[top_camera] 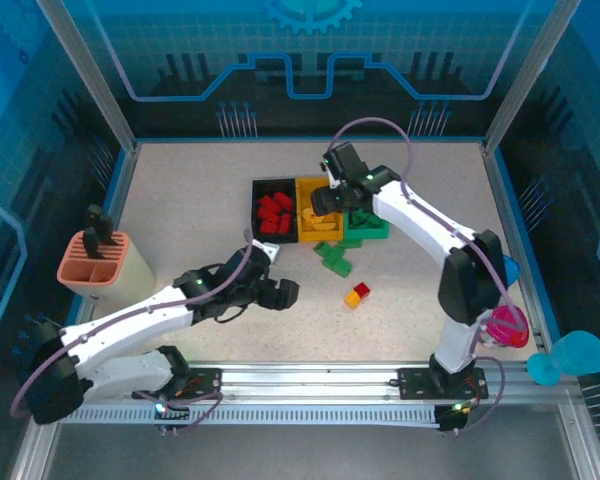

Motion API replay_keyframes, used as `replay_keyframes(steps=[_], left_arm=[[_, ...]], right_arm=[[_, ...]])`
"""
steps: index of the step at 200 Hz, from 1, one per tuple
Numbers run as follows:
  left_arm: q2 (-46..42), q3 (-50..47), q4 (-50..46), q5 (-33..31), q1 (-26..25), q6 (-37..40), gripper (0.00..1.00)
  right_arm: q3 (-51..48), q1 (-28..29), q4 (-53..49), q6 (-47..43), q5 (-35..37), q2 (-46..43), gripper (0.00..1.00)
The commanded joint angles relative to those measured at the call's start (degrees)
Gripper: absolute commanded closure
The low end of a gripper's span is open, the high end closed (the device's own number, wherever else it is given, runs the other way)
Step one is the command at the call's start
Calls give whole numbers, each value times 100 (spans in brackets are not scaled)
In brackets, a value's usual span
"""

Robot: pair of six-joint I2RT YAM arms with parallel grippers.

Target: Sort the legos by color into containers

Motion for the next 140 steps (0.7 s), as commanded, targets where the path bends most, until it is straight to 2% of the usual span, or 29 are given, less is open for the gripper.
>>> replay_keyframes(steps=[1, 37, 64, 83, 140], left_arm=[[416, 372, 256, -65, -298, 234, 15], [1490, 1013, 388, 129, -771, 465, 16], [2352, 1744, 82, 205, -1028, 666, 17], [2826, 2183, -164, 37, -1205, 776, 17], [3763, 2802, -270, 246, -1309, 659, 19]], right_arm=[[-662, 25, 483, 166, -91, -745, 27], [-1832, -44, 865, 345, -131, -1702, 28], [-2402, -199, 936, 452, -119, -2273, 28], [-2708, -345, 946, 524, -115, -2666, 28], [-3606, -734, 1080, 741, -227, -3720, 28]])
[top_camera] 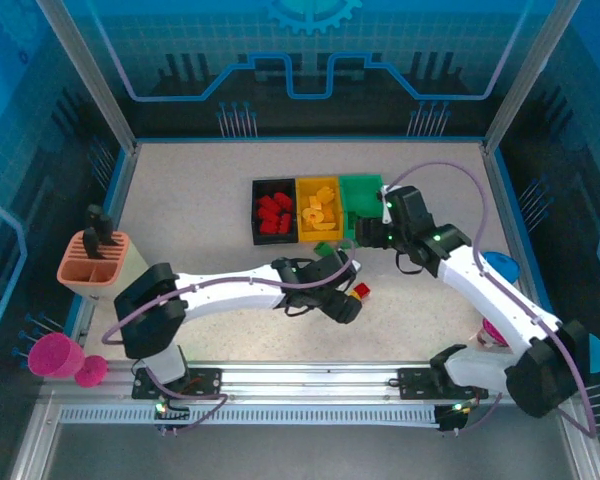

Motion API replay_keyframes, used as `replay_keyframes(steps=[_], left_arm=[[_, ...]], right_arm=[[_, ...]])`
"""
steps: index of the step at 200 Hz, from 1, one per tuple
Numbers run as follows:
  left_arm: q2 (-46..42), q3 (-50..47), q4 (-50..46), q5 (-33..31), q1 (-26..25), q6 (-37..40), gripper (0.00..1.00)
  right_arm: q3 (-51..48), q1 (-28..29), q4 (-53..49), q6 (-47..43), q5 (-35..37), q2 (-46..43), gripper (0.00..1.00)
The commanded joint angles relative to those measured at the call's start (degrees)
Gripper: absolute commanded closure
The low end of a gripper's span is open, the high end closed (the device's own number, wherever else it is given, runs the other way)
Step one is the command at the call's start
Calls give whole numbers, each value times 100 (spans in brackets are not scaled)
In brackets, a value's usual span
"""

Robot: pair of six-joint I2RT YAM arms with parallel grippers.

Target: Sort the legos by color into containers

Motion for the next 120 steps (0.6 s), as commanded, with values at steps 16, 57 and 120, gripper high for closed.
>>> replay_keyframes(steps=[16, 57, 120], left_arm=[[633, 534, -331, 104, -75, 52, 20], [1145, 954, -544, 24, -93, 76, 21], [1660, 1287, -650, -194, -92, 108, 26]], right_arm=[[-430, -251, 198, 197, -130, -451, 28], [-549, -407, 231, 228, -317, -693, 28], [-859, -596, 285, 303, -618, -1058, 29]])
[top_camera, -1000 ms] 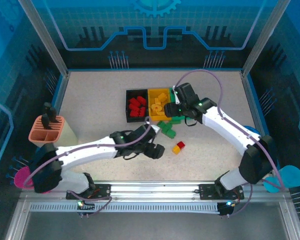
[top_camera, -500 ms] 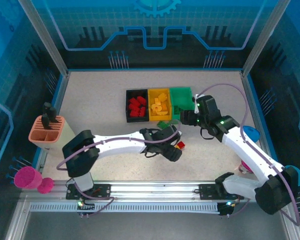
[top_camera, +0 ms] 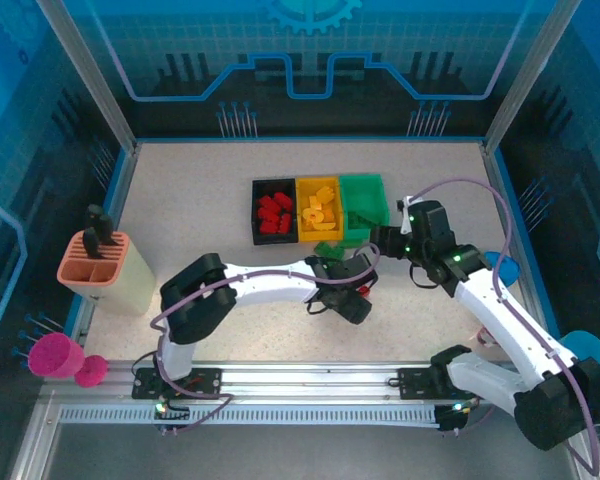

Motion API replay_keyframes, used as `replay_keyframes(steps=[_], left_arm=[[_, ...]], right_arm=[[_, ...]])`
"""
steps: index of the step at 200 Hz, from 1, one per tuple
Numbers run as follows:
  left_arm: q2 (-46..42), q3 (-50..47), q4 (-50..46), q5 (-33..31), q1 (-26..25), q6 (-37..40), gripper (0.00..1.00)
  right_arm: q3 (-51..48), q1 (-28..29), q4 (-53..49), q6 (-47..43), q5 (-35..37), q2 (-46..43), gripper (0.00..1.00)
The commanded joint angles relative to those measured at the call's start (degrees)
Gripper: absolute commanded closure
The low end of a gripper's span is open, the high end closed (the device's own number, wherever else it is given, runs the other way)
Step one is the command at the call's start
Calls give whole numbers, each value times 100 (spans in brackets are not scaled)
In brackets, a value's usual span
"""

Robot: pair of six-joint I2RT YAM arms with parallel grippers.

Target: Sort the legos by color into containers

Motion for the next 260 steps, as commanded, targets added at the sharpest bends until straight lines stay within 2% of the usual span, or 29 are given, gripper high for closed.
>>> replay_keyframes(steps=[1, 81, 133, 177, 210, 260], left_arm=[[230, 234, -216, -161, -33, 110, 26], [662, 647, -295, -303, -29, 289, 33], [726, 632, -363, -493, -29, 333, 51], [562, 434, -251, -661, -3, 366, 60], [56, 54, 57, -613, 103, 311, 60], [-1082, -455, 480, -238, 723, 281, 61]], right_arm=[[-95, -116, 114, 105, -221, -162, 29], [-183, -232, -3, 168, -312, -488, 31], [-131, -241, -158, 178, -303, -649, 31], [-138, -245, -210, 204, -312, -694, 32], [-159, -245, -246, 209, -313, -724, 32], [-411, -271, -223, 355, -322, -721, 31]])
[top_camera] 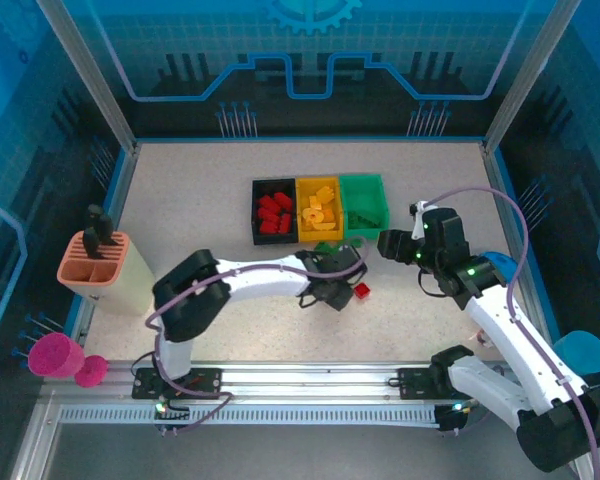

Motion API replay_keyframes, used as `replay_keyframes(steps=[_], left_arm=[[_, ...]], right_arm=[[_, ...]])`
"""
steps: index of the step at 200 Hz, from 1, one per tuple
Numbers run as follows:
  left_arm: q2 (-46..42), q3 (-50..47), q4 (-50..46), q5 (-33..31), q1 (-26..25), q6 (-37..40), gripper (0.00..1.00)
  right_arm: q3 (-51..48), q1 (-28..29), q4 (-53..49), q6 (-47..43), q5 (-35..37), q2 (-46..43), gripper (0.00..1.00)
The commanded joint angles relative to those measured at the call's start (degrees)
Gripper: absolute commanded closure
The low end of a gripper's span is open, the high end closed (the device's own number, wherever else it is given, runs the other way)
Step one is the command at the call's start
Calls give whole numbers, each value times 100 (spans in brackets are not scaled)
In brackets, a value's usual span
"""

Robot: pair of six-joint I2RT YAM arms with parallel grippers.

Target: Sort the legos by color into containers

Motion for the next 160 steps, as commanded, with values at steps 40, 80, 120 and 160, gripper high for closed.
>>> replay_keyframes(steps=[40, 80, 120, 160], left_arm=[[-1182, -26, 628, 513, 1002, -42, 60], [-887, 603, 509, 680, 1593, -182, 60], [-255, 1460, 276, 857, 1959, -194, 60], [443, 2261, -32, 916, 2299, -230, 59]], right_arm=[[-400, -59, -69, 342, -255, 44, 30], [-753, -52, -29, 522, -513, -15, 30], [-977, 18, -49, 563, -821, 114, 29], [-1156, 64, -30, 659, -909, 75, 29]])
